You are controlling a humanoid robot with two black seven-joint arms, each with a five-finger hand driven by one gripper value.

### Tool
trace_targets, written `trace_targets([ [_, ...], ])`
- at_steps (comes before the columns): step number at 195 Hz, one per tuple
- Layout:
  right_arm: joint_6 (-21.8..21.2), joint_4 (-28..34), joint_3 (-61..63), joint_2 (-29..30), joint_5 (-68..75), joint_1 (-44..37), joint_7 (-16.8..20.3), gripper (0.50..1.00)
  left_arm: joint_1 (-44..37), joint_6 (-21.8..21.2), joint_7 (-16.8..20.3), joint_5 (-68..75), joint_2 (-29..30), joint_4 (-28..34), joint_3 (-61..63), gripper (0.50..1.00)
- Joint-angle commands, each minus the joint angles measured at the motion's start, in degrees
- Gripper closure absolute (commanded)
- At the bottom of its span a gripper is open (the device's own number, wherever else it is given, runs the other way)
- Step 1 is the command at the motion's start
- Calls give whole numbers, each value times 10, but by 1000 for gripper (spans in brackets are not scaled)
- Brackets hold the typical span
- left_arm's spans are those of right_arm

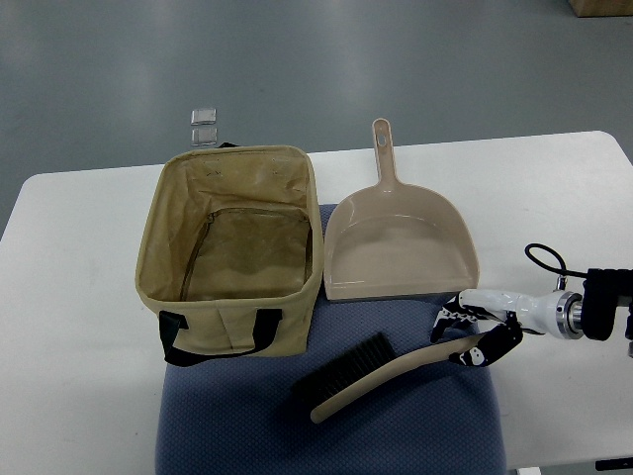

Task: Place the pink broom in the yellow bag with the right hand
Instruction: 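Close the right hand fingers around the brush handle end, then lift the brush with the right hand and swing it over the bag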

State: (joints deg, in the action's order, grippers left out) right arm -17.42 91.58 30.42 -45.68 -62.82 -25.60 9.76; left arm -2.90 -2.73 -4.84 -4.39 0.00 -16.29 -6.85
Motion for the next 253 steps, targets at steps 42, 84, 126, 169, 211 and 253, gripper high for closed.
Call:
trace_targets([
  [42, -1, -4, 0, 1, -13, 13, -2, 879, -1, 0, -1, 0, 0, -1, 0, 500],
  [84, 0, -4, 3, -3, -16, 12, -2, 993, -1, 0, 0, 0, 0, -1, 0, 500],
  [126, 0, -4, 13, -12, -11, 1, -2, 1000, -2, 0, 0, 0, 0, -1, 0, 500],
  [169, -2, 0, 15, -44, -3, -28, -8, 1000, -2, 0, 0, 0, 0, -1, 0, 500],
  [211, -17, 11, 32, -93, 11, -67, -15, 1000, -2, 0, 0, 0, 0, -2, 1, 500],
  [253, -57, 17, 80, -129, 30, -95, -18, 1000, -2, 0, 0, 0, 0, -3, 2, 500],
])
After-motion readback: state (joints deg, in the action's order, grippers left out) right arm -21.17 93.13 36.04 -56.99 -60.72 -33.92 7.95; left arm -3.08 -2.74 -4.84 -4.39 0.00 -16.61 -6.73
